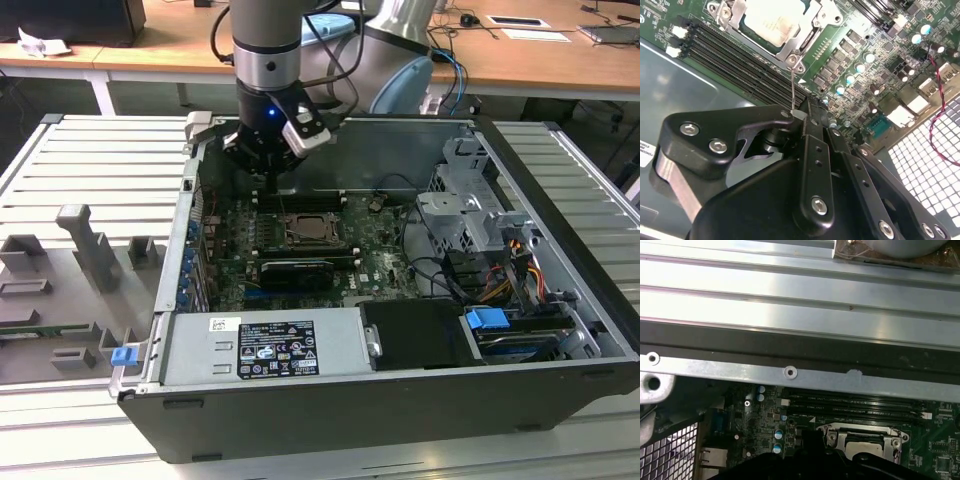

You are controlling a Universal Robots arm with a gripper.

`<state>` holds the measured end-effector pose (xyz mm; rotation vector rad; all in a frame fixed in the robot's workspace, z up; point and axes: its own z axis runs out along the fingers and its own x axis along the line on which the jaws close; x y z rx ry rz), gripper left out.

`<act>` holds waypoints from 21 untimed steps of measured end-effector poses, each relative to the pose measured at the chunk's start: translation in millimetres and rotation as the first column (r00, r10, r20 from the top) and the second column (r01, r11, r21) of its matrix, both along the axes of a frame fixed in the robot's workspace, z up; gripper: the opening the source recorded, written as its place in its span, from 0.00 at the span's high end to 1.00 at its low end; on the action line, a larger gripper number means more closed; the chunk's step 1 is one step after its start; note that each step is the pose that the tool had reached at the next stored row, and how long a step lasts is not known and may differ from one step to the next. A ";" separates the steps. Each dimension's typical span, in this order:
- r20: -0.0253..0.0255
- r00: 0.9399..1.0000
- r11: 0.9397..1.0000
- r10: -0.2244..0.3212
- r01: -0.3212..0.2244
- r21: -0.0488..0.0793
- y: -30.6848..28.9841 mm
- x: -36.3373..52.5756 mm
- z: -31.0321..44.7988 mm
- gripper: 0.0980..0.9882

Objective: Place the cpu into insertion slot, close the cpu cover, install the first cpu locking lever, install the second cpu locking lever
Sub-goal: 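Install the first cpu locking lever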

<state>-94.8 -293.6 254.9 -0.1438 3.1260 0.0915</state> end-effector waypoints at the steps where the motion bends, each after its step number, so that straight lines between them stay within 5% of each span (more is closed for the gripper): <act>1: 0.000 1.000 1.000 0.000 0.000 0.000 0.0 0.8 0.0 0.99; 21: 0.000 1.000 1.000 0.000 0.000 0.000 0.0 10.9 0.0 0.99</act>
